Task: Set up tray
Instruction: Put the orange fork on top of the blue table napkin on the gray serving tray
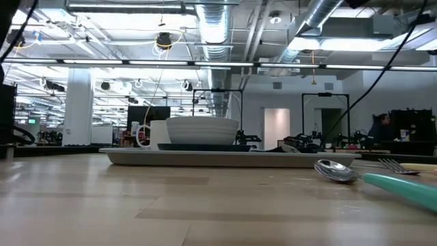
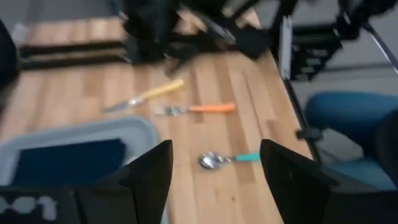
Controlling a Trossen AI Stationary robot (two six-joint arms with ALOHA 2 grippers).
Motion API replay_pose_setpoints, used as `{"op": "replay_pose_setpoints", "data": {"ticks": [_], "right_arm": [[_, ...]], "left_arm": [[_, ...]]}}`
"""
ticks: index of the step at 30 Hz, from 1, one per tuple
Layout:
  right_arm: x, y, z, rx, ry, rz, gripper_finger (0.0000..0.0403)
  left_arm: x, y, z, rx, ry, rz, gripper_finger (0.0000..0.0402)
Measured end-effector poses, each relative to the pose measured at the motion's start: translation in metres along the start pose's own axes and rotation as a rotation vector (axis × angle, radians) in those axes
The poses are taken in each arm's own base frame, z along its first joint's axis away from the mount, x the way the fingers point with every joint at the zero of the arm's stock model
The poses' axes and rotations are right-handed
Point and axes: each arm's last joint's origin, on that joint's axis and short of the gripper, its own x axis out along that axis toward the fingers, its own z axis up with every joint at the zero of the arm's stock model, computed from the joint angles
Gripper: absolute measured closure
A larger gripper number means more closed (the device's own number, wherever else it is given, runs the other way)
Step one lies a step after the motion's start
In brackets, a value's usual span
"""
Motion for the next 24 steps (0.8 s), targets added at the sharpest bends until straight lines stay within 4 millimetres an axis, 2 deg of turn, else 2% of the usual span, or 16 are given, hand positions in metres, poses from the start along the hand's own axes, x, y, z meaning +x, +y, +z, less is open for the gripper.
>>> {"op": "replay_pose_setpoints", "data": {"ticks": [4, 9, 13, 18, 21, 24], "right_arm": [[0.001, 0.018, -0.014, 0.026, -0.037, -0.009, 0.0290], [0.003, 0.040, -0.030, 0.091, -0.046, 0.015, 0.0290], [0.008, 0.058, -0.039, 0.150, -0.045, 0.044, 0.0290], [0.023, 0.075, -0.041, 0.208, -0.005, 0.060, 0.0290], [0.034, 0.081, -0.038, 0.248, 0.026, 0.053, 0.0290], [0.041, 0.082, -0.032, 0.296, 0.055, 0.057, 0.0290]], "left_arm": [[-0.021, 0.000, -0.022, 0.008, -0.082, 0.041, 0.0171], [-0.032, -0.001, -0.079, -0.082, -0.275, 0.004, 0.0171], [-0.046, 0.000, -0.131, -0.157, -0.457, -0.110, 0.0171], [-0.059, -0.006, -0.188, -0.172, -0.602, -0.240, 0.0171], [-0.065, -0.010, -0.211, -0.171, -0.631, -0.276, 0.0171], [-0.072, -0.014, -0.225, -0.125, -0.647, -0.307, 0.0171]]}}
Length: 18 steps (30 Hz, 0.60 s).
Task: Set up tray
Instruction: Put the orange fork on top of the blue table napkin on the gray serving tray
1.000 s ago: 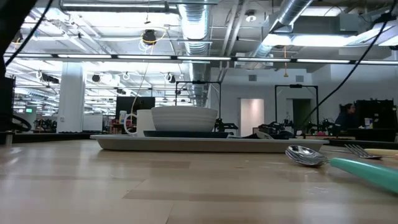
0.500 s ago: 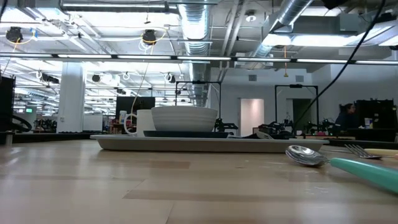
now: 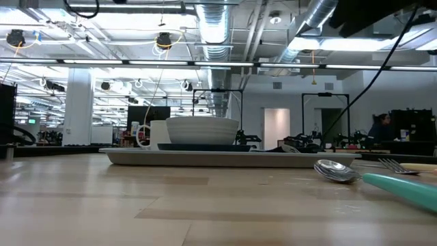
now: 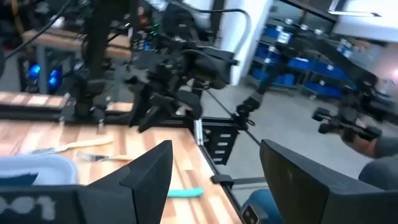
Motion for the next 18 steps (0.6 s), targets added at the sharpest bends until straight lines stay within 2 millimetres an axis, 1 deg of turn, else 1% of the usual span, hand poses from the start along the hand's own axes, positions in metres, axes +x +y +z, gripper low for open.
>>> {"op": "replay_pose_setpoints", "data": {"ticks": [4, 9, 12, 16, 18], "right_arm": [[0.009, 0.009, 0.009, 0.092, 0.010, 0.053, 0.0290], [0.013, 0.021, 0.017, 0.146, -0.032, 0.137, 0.0290], [0.012, 0.025, 0.020, 0.188, -0.088, 0.160, 0.0290], [0.012, 0.028, 0.021, 0.219, -0.087, 0.189, 0.0290], [0.020, 0.038, 0.018, 0.251, -0.095, 0.210, 0.0290]], "left_arm": [[-0.012, -0.009, -0.006, 0.078, -0.002, -0.069, 0.0171], [-0.024, -0.020, -0.010, 0.145, -0.060, -0.132, 0.0171], [-0.029, -0.020, -0.015, 0.160, -0.060, -0.121, 0.0171], [-0.035, -0.019, -0.022, 0.169, -0.046, -0.128, 0.0171], [-0.038, -0.018, -0.025, 0.170, -0.034, -0.126, 0.0171]]}}
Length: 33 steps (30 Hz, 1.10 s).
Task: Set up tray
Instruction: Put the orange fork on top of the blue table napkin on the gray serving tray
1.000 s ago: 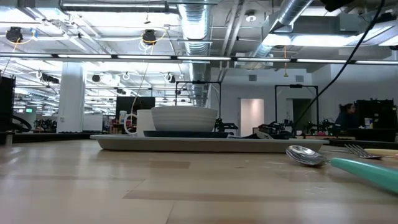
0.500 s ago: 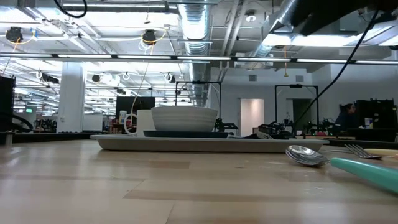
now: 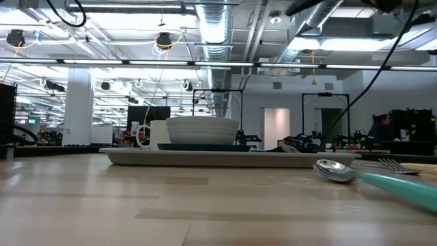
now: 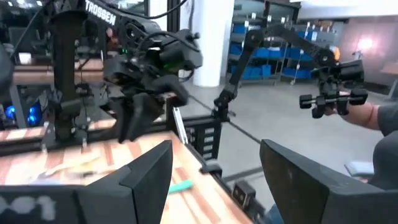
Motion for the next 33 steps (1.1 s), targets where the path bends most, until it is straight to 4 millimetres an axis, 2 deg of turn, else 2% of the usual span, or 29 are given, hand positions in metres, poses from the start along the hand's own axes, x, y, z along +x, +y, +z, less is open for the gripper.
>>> {"op": "replay_pose_setpoints", "data": {"ticks": [5, 8, 10, 13, 17, 20, 23, 27, 33], "right_arm": [[0.036, 0.009, -0.029, -0.006, 0.071, -0.002, 0.0290], [0.057, 0.007, -0.053, -0.001, 0.132, -0.041, 0.0290], [0.064, 0.004, -0.066, -0.014, 0.157, -0.090, 0.0290], [0.054, -0.004, -0.068, -0.021, 0.218, -0.213, 0.0290], [0.027, -0.016, -0.055, -0.068, 0.278, -0.429, 0.0290], [0.004, -0.017, -0.037, -0.079, 0.337, -0.513, 0.0290], [-0.011, -0.015, -0.029, -0.057, 0.411, -0.509, 0.0290], [-0.020, -0.016, -0.030, -0.016, 0.420, -0.502, 0.0290], [-0.027, -0.027, -0.048, 0.012, 0.545, -0.603, 0.0290]], "left_arm": [[-0.009, 0.000, -0.006, 0.000, 0.046, 0.004, 0.0171], [-0.013, 0.000, -0.005, 0.000, 0.038, 0.004, 0.0171], [-0.015, 0.000, -0.004, 0.000, 0.037, -0.001, 0.0171], [-0.019, 0.000, -0.003, 0.001, 0.031, -0.002, 0.0171], [-0.026, 0.000, -0.001, 0.004, 0.022, 0.004, 0.0171], [-0.035, 0.001, -0.001, 0.008, 0.029, 0.045, 0.0171], [-0.044, 0.003, 0.000, 0.009, 0.021, 0.132, 0.0171], [-0.054, 0.004, 0.000, 0.014, 0.016, 0.185, 0.0171], [-0.062, 0.004, -0.004, 0.030, 0.050, 0.189, 0.0171]]}}
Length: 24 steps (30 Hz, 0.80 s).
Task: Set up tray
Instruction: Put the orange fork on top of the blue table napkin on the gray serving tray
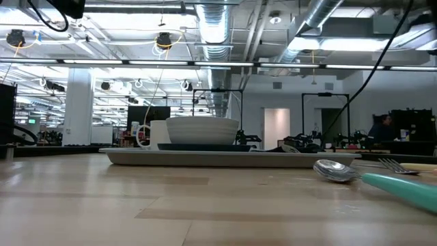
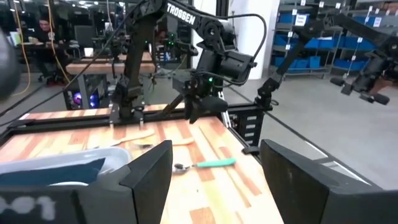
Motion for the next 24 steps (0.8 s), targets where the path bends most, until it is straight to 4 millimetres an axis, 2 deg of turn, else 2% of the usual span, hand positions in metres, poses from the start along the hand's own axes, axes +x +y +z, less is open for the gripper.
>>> {"op": "replay_pose_setpoints", "data": {"ticks": [4, 8, 13, 17, 21, 24], "right_arm": [[0.003, -0.011, -0.002, -0.022, 0.016, -0.101, 0.0290], [0.008, -0.021, 0.004, -0.053, 0.033, -0.115, 0.0290], [0.015, -0.044, 0.024, -0.072, 0.076, -0.072, 0.0290], [0.018, -0.064, 0.041, -0.041, 0.089, 0.031, 0.0290], [0.035, -0.070, 0.042, 0.032, 0.052, 0.154, 0.0290], [0.056, -0.069, 0.037, 0.038, 0.060, 0.125, 0.0284]], "left_arm": [[0.000, 0.000, 0.000, 0.009, 0.000, 0.000, 0.0171], [0.000, 0.000, 0.000, 0.009, 0.001, 0.002, 0.0171], [0.000, 0.000, 0.001, 0.003, -0.006, 0.002, 0.0171], [0.000, 0.000, 0.001, -0.003, -0.007, 0.008, 0.0171], [0.000, 0.001, 0.001, -0.001, -0.007, 0.042, 0.0171], [0.000, 0.002, 0.000, 0.012, 0.002, 0.062, 0.0171]]}}
